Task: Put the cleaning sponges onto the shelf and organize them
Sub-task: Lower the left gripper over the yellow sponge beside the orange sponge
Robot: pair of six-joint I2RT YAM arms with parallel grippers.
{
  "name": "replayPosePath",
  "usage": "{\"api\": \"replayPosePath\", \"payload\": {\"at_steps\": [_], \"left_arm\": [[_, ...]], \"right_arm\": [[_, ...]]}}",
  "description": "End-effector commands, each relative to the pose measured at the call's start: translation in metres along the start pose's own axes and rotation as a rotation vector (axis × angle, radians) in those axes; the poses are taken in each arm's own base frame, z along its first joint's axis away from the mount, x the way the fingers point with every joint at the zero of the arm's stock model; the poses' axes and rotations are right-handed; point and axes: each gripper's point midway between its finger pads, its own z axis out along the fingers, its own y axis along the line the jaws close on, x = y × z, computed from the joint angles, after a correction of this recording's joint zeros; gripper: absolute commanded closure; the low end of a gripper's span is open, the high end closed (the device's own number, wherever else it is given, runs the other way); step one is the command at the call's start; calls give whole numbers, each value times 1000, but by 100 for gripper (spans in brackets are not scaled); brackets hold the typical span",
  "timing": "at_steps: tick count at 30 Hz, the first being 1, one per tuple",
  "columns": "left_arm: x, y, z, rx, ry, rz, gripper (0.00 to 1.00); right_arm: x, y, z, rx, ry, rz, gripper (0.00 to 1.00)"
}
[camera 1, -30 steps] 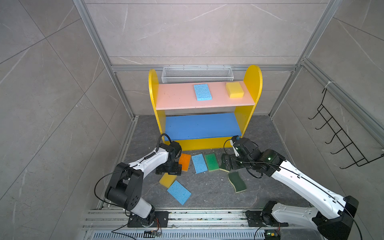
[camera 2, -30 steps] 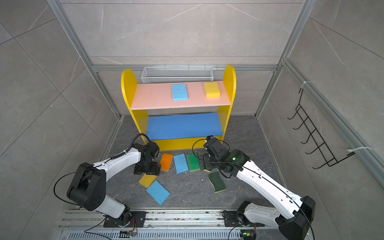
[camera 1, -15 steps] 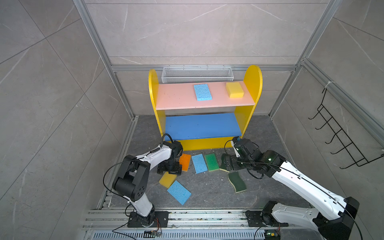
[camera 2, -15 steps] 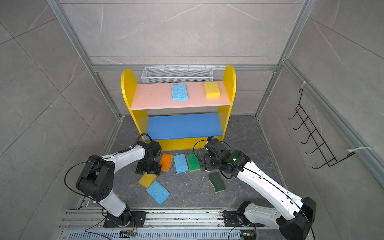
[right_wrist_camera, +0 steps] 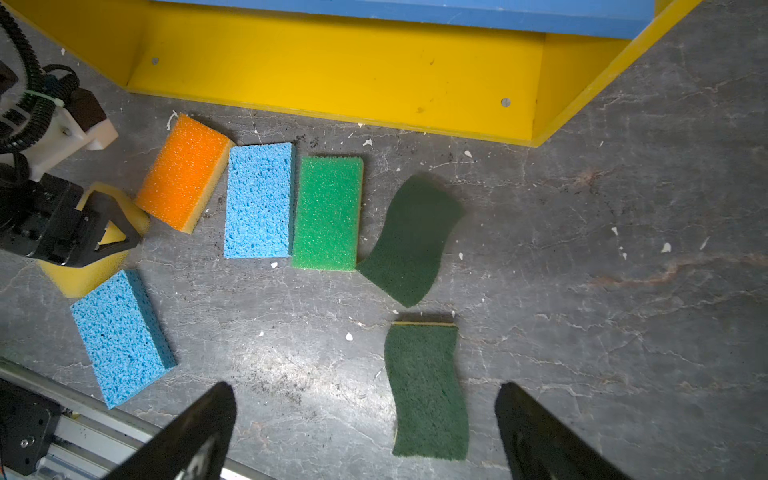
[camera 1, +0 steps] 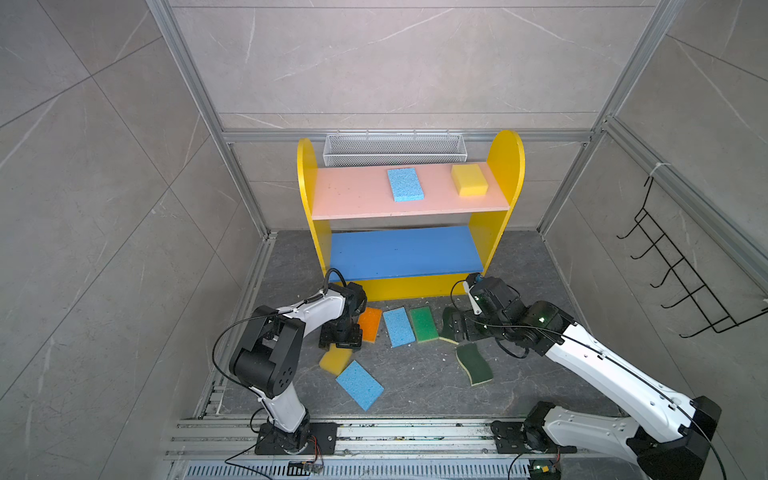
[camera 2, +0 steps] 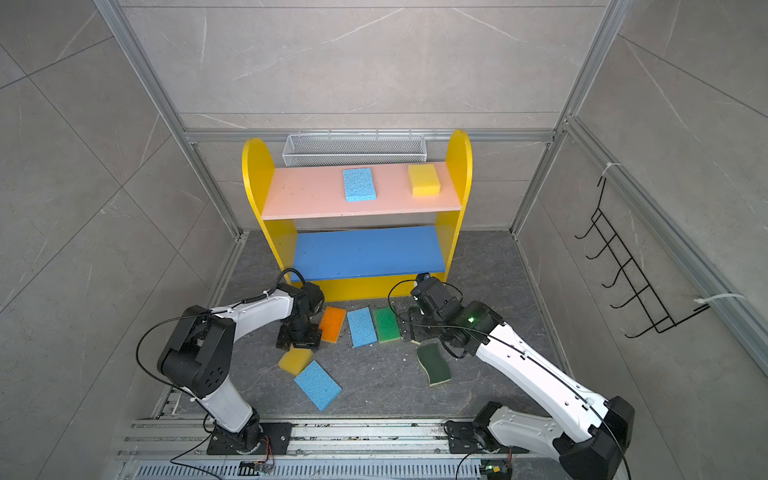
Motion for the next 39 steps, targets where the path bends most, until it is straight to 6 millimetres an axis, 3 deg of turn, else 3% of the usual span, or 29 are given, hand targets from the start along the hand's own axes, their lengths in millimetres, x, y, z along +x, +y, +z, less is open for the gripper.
{"api": "replayPosePath", "payload": {"at_steps": [1, 6, 11, 24, 30, 33, 39], "left_arm": [[-19, -6, -12, 24, -74, -64, 29], [-32, 4, -14, -37, -109, -150, 37], [-39, 14, -22, -33, -151, -251, 37], [-26, 43, -13, 71, -136, -465, 36], [-26, 68, -18, 111, -173, -621, 35], [-26, 77, -20, 113, -184, -660, 33], [-27, 81, -21, 107, -166, -673, 16]], "right_arm": [[4, -8, -4, 24, 2, -9, 1], [6, -10, -5, 31, 4, -10, 1], [6, -13, -9, 38, -6, -9, 1], [9, -13, -12, 26, -7, 10, 1], [10, -11, -11, 15, 0, 18, 1], [10, -10, -10, 13, 4, 21, 1], [11, -7, -10, -4, 11, 27, 1]]}}
